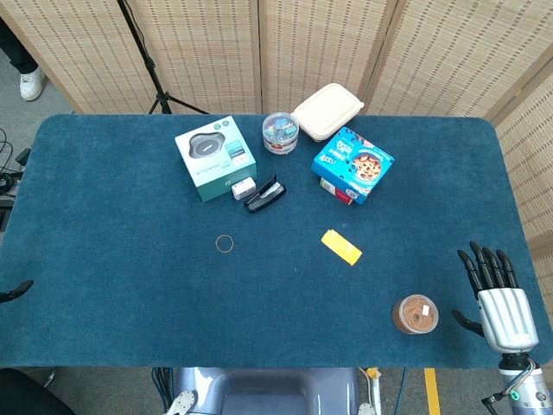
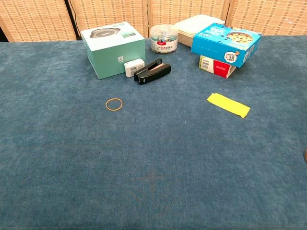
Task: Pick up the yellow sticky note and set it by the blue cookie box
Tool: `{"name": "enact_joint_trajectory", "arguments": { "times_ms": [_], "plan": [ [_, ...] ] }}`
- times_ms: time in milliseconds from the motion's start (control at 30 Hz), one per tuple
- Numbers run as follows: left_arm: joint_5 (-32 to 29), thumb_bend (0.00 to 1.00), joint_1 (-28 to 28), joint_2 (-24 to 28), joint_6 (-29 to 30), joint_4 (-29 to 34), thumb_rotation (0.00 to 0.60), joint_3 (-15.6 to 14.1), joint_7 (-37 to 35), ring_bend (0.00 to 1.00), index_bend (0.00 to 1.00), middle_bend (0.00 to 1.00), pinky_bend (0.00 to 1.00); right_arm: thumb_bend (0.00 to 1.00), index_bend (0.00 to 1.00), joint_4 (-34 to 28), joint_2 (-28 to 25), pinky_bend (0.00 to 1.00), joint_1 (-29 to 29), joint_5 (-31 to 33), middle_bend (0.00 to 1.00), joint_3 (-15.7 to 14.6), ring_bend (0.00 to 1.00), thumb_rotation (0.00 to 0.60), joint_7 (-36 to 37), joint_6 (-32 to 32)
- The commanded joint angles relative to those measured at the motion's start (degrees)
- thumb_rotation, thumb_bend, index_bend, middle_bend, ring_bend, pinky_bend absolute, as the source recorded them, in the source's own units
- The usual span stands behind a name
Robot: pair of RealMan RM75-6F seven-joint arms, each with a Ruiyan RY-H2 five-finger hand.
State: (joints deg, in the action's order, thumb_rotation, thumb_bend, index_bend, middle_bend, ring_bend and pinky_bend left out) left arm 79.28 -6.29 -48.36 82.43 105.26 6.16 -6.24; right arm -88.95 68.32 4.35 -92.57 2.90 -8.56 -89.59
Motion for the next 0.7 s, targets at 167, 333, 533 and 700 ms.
{"name": "enact_joint_trajectory", "arguments": {
  "times_ms": [167, 333, 533, 700],
  "plan": [
    [-0.4, 0.00, 0.0, 0.0, -0.1, 0.5, 0.600, 0.0, 0.3, 0.00, 0.00, 0.00, 0.00, 0.00, 0.00, -0.2, 0.1, 0.00, 0.9, -0.7, 0.00, -0.3, 0.00, 0.600, -1.2, 1.5],
    [-0.5, 0.00, 0.0, -0.2, 0.2, 0.6, 0.600, 0.1, 0.4, 0.00, 0.00, 0.00, 0.00, 0.00, 0.00, -2.9, -1.3, 0.00, 4.6, -4.9, 0.00, -0.1, 0.00, 0.600, -0.6, 4.1],
    [-1.4, 0.00, -0.5, -0.4, -0.7, 0.9, 0.600, 0.3, 1.5, 0.00, 0.00, 0.00, 0.00, 0.00, 0.00, -8.0, -2.7, 0.00, 10.4, -7.1, 0.00, 1.6, 0.00, 0.600, -4.3, 10.4],
    [-1.7, 0.00, -0.6, -0.7, -0.9, 1.0, 0.600, 0.4, 2.0, 0.00, 0.00, 0.00, 0.00, 0.00, 0.00, -9.8, -1.8, 0.00, 16.0, -7.6, 0.00, 2.8, 0.00, 0.600, -4.8, 17.4]
  ]
}}
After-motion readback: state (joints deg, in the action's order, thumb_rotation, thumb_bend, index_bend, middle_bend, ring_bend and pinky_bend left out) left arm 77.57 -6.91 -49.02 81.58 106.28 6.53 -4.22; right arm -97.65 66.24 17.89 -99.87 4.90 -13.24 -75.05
